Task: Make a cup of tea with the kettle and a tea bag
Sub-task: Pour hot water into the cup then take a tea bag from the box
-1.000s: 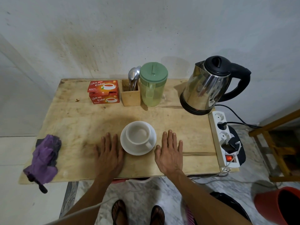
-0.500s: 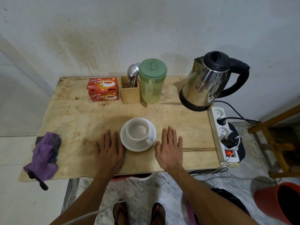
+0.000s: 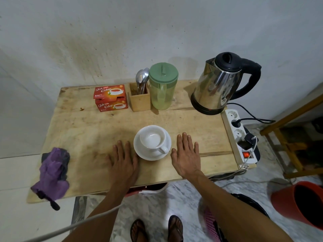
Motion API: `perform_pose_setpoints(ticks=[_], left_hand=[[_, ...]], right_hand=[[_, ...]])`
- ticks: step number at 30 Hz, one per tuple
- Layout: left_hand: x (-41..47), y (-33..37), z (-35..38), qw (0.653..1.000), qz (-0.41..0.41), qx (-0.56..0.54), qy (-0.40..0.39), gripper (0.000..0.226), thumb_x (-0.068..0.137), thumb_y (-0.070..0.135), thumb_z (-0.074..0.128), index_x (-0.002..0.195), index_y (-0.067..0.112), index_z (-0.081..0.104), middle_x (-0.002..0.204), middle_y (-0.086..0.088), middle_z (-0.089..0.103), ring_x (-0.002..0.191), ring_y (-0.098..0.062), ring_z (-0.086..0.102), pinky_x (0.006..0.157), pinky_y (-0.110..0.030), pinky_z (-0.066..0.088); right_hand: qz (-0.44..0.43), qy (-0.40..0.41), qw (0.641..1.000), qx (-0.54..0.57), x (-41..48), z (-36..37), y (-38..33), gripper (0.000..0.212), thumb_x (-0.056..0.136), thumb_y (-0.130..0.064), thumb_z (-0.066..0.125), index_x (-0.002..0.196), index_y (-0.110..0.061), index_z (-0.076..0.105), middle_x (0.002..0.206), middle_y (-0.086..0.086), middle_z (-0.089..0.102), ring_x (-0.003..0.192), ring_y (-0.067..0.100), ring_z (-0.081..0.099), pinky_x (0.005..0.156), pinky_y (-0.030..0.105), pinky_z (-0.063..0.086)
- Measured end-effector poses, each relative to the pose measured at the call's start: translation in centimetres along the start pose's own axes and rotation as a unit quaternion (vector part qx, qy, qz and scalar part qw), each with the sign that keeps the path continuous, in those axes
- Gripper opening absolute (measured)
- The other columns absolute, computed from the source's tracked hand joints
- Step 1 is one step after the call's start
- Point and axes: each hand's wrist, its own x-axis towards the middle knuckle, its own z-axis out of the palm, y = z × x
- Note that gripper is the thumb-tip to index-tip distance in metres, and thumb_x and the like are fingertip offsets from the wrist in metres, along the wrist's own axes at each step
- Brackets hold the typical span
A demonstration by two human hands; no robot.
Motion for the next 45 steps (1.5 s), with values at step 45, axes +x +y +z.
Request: perform_pose_setpoints(ticks=[45], left_hand=[[0.7, 8.7, -4.1, 0.868, -0.308, -0.387, 0.037, 0.058, 0.050, 0.025, 0.051, 0.101, 0.002, 0.065, 0.087, -0.024, 0.066, 0.078, -0.040, 0.064, 0.066, -0.048, 0.055]], right_hand=[[0.168, 0.186, 0.903, 0.348, 16.4, -27.8, 16.8, 0.045, 0.102, -0.037, 0.030, 0.100, -0.005, 0.062, 0.104, 0.015, 0.064, 0.095, 0.032, 0.057, 0.080, 0.037, 0.041]])
